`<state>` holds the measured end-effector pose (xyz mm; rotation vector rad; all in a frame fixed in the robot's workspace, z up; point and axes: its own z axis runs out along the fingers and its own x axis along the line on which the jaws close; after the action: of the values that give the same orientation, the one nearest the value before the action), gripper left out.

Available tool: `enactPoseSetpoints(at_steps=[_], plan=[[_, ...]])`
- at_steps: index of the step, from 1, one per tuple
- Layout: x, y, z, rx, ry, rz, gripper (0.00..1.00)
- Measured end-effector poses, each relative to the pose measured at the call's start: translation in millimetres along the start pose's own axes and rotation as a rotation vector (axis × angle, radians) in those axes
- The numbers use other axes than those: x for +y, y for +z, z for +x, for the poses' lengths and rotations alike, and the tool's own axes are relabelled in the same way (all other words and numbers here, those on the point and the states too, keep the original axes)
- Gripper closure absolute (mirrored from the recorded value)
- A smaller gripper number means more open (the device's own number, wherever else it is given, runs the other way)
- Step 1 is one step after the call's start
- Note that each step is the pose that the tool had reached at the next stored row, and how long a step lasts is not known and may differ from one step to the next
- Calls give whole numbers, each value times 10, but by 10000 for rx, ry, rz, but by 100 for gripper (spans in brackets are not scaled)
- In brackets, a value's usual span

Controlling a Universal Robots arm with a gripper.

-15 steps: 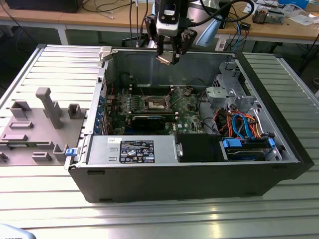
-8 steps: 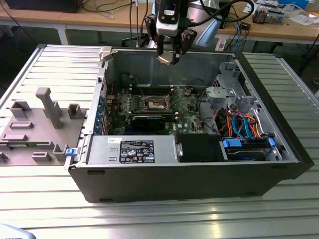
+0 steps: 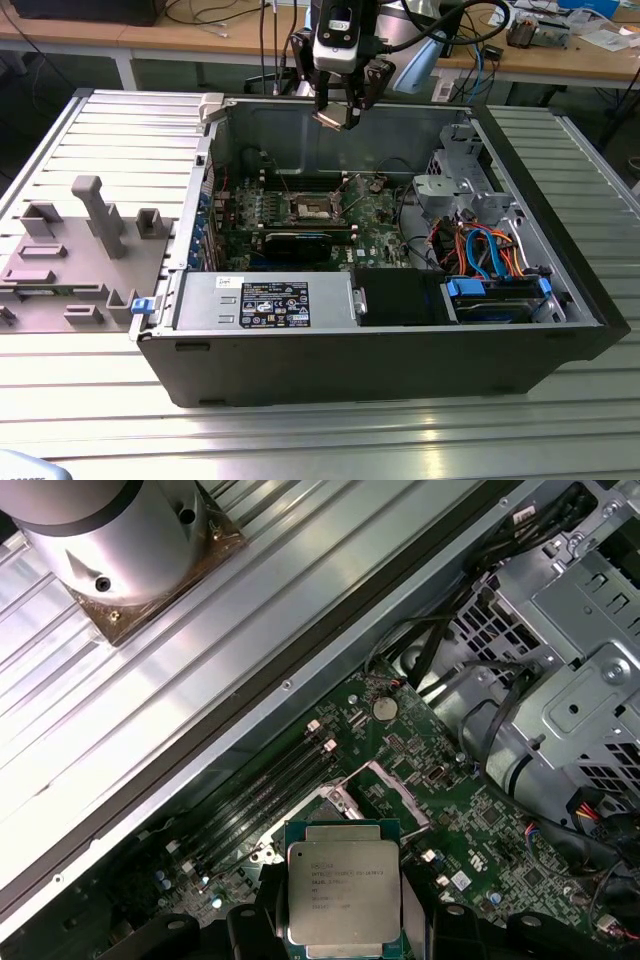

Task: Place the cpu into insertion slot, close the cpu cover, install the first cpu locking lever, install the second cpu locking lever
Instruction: 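Place the cpu into insertion slot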

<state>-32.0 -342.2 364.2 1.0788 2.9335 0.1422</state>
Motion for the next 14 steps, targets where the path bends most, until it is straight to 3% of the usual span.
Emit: enactPoseSetpoints(at_steps=[14], plan=[[0,0,0,-7,74,-1,45]])
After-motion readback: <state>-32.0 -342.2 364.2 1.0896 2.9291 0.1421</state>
